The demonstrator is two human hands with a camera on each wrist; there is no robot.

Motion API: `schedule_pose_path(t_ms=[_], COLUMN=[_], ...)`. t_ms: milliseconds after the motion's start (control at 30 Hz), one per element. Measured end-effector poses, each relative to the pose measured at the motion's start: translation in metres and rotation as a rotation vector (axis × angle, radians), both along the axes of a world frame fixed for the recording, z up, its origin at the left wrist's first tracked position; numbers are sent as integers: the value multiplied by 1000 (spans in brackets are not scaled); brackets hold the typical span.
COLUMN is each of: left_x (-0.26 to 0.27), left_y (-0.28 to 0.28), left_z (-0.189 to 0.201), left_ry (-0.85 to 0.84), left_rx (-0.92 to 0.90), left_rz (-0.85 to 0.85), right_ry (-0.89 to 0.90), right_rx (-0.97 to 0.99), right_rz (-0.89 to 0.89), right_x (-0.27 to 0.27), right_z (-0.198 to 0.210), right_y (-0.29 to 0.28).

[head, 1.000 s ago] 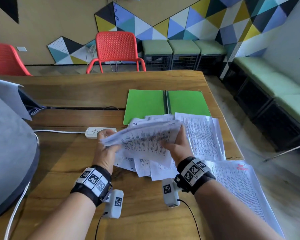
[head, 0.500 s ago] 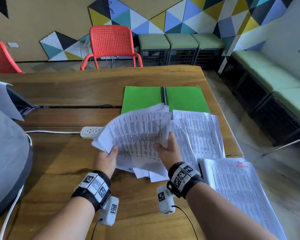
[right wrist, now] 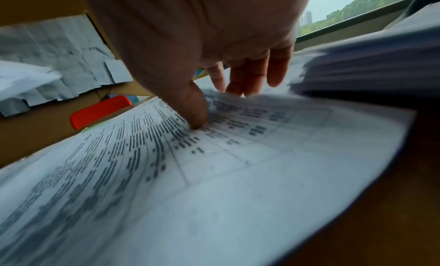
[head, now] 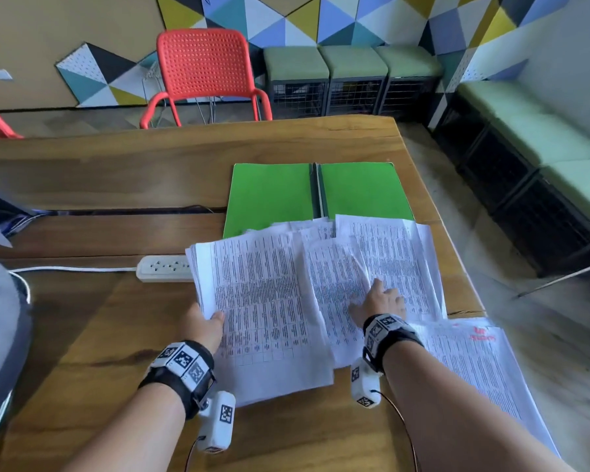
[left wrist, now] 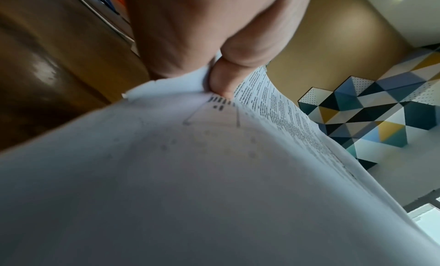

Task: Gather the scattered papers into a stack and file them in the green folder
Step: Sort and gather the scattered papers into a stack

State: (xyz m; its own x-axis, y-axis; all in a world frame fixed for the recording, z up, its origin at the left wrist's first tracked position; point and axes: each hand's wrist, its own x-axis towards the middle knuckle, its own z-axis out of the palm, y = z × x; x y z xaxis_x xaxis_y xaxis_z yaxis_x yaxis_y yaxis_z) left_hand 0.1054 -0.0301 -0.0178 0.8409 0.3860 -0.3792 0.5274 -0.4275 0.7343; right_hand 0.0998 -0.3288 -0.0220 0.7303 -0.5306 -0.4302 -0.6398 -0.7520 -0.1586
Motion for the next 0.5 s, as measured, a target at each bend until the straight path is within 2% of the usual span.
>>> schedule_pose_path(t_ms=[133,267,367,500], left_x=[15,27,32,33], left_y=[-11,-17,-20,-26], left_z=[-7,-11,-17,-20], left_ry=[19,48,59,72], left_rx=[14,39,45,109], left_rz=[-8,-14,-3,-24], right_ry=[-68,-219,-116,10], right_rx=[194,132,-25,-12], right_rz=[-77,-182,-272,-382], right_x=[21,39,38,37], right_z=[-4,15,13,5], right_y=[-6,-55,-89,-112])
